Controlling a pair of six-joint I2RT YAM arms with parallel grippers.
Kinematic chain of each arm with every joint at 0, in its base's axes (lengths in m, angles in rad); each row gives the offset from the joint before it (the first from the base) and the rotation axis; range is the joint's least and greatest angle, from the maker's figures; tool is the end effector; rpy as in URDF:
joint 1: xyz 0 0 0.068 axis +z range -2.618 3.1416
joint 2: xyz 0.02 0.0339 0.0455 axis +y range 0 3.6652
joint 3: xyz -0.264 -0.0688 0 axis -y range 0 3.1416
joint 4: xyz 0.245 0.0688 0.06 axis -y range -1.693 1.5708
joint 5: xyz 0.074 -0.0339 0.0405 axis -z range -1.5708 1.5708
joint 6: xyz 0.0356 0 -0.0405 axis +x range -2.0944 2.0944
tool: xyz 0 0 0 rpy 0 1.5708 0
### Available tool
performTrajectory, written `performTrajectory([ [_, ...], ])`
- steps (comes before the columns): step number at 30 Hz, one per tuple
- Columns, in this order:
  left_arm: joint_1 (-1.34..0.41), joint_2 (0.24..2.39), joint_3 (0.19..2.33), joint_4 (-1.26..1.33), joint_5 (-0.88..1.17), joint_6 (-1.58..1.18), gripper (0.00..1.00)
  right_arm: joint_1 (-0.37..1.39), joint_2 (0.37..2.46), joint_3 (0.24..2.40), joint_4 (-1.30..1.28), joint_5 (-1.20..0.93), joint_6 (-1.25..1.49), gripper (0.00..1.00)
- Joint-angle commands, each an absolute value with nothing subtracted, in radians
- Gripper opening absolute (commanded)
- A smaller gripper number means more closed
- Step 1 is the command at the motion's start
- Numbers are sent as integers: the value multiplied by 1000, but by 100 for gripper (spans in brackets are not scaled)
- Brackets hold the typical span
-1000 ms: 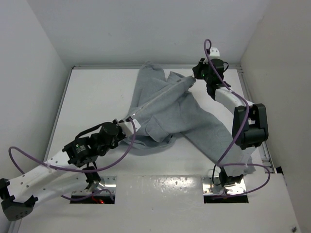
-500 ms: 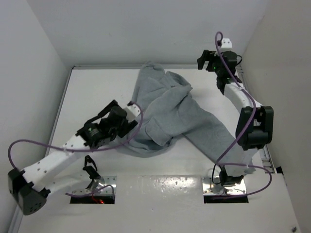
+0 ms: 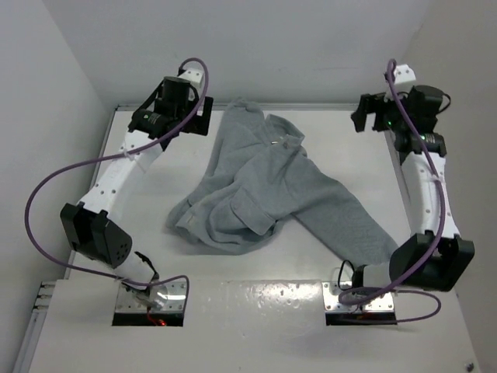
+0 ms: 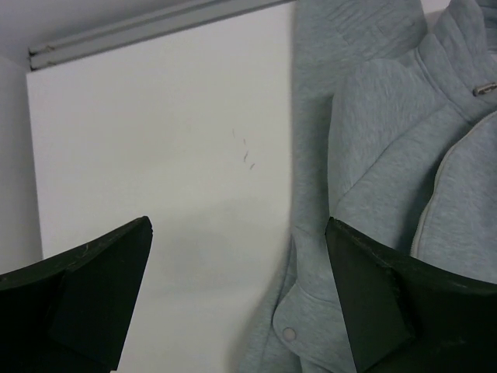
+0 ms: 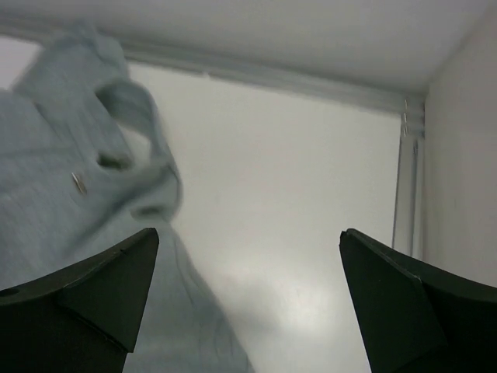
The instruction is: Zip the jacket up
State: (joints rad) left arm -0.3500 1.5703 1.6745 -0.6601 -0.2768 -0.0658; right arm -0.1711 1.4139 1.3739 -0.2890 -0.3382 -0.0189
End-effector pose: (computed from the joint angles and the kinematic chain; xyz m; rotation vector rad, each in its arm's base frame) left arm 0.3314 -0.1106 0.4055 0.1362 2.0991 0.0451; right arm 0.3250 -0.0442 0.3897 -0.0856 1.8830 0.1911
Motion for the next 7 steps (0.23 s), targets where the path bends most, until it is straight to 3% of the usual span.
performTrajectory([
  [1,-316,1572,1707,-686,-193,-149,100,-241,1353,1247,-474,-371,-158,100],
  [7,-200,1579,1582,-626,-121,-161,100,-325,1281,1125,-515,-373,-186,100],
])
